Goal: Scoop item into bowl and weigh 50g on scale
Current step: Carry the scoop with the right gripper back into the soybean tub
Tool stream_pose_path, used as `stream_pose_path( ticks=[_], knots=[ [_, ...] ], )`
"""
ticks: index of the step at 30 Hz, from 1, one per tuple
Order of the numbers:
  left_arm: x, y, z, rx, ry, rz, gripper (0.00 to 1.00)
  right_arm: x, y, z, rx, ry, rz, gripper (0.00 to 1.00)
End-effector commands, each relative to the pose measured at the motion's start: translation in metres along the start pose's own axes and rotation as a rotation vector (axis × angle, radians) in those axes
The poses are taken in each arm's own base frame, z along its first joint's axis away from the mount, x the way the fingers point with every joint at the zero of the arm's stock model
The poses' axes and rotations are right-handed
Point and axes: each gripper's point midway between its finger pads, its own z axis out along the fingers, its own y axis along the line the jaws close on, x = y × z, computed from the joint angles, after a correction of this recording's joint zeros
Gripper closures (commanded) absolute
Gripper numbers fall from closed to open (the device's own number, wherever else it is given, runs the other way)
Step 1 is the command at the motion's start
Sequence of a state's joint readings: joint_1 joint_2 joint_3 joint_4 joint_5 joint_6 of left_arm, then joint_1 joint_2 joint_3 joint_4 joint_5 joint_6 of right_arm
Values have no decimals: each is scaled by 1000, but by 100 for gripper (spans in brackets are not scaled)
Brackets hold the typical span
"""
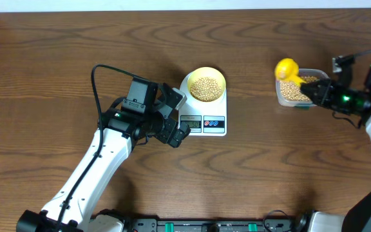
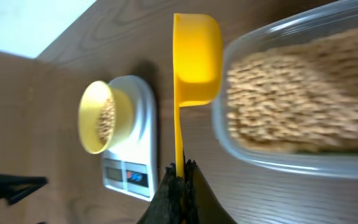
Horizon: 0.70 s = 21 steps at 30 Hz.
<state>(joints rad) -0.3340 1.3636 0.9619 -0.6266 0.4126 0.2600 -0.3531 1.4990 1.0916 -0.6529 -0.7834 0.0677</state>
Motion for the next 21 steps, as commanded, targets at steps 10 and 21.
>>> stream_pose_path(
  ticks=[10,21],
  knots=[
    [1,3,2,-8,9,4,2,-12,-31,-64,399,-131,-131,99],
    [1,3,2,-9,9,4,2,-6,-48,-65,607,-40,-320,99]
  ],
)
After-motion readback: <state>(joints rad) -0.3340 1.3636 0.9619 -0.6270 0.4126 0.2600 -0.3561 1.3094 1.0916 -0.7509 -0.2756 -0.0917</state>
